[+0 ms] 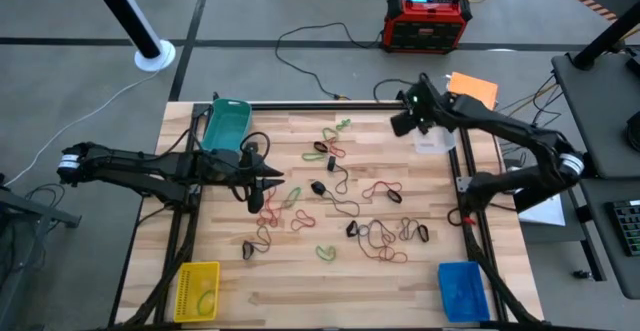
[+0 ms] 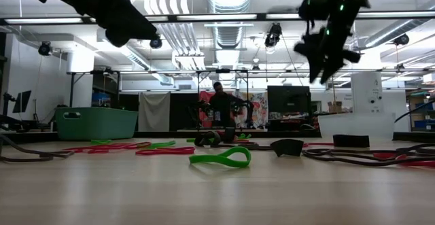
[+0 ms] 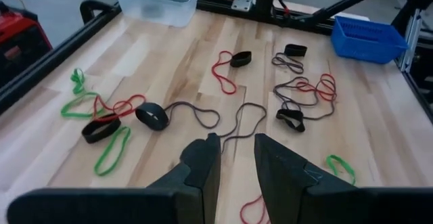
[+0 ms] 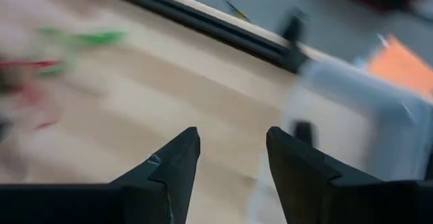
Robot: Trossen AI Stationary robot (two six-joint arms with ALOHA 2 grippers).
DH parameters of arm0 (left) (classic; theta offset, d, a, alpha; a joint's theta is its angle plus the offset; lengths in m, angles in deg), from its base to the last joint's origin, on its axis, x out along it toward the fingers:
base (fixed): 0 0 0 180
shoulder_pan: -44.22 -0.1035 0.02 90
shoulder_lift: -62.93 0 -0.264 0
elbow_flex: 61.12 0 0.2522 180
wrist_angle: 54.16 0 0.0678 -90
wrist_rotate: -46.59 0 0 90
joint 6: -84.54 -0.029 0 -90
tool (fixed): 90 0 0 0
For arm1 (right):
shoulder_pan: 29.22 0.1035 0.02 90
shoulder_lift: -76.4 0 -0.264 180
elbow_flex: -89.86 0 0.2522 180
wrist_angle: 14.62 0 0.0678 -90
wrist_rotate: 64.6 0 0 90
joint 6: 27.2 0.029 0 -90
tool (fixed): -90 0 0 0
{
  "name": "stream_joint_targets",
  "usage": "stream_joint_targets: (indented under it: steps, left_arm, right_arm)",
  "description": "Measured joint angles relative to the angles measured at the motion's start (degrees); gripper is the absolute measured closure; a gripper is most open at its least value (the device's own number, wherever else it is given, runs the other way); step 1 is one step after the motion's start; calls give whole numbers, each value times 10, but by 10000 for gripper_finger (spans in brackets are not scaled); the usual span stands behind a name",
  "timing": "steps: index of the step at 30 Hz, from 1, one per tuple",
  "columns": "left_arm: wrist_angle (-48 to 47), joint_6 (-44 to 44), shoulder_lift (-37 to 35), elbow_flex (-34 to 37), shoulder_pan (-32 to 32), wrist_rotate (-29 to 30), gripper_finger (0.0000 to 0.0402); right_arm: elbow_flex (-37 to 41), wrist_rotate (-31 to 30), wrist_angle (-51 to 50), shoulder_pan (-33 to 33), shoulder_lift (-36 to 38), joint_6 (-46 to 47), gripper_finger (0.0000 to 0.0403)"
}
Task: Sort rubber bands into baskets
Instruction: Put the red rubber band into the green bin
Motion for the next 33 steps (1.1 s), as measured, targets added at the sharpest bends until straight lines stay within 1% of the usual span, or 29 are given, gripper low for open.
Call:
stream_joint_targets:
  steps: [4,7,10,14,19,21,24,28,30,33]
  left_arm:
    - [-14,30,0,0,0,-1,325]
    - [-28,55,1,0,0,-1,325]
    - [-31,72,14,0,5,-1,325]
    - [-30,104,55,0,19,-5,325]
    - [-51,169,99,0,54,-9,325]
    - [-59,199,114,0,70,-10,325]
    - [-61,214,141,0,93,3,317]
    - [-60,226,182,0,101,25,287]
    - [-62,232,202,0,100,26,265]
    - [-69,216,232,0,101,27,231]
  right_arm:
    - [2,0,4,106,40,-19,243]
    - [15,-3,38,176,54,-20,247]
    - [36,-5,95,231,58,-30,250]
    - [63,-5,154,290,49,-37,248]
    - [91,-16,218,340,33,-50,242]
    - [95,-30,223,356,26,-50,240]
    - [98,-57,224,379,15,-50,236]
    - [99,-65,225,396,6,-47,229]
    - [99,-65,224,401,6,-44,226]
    - [99,-66,225,402,7,-45,221]
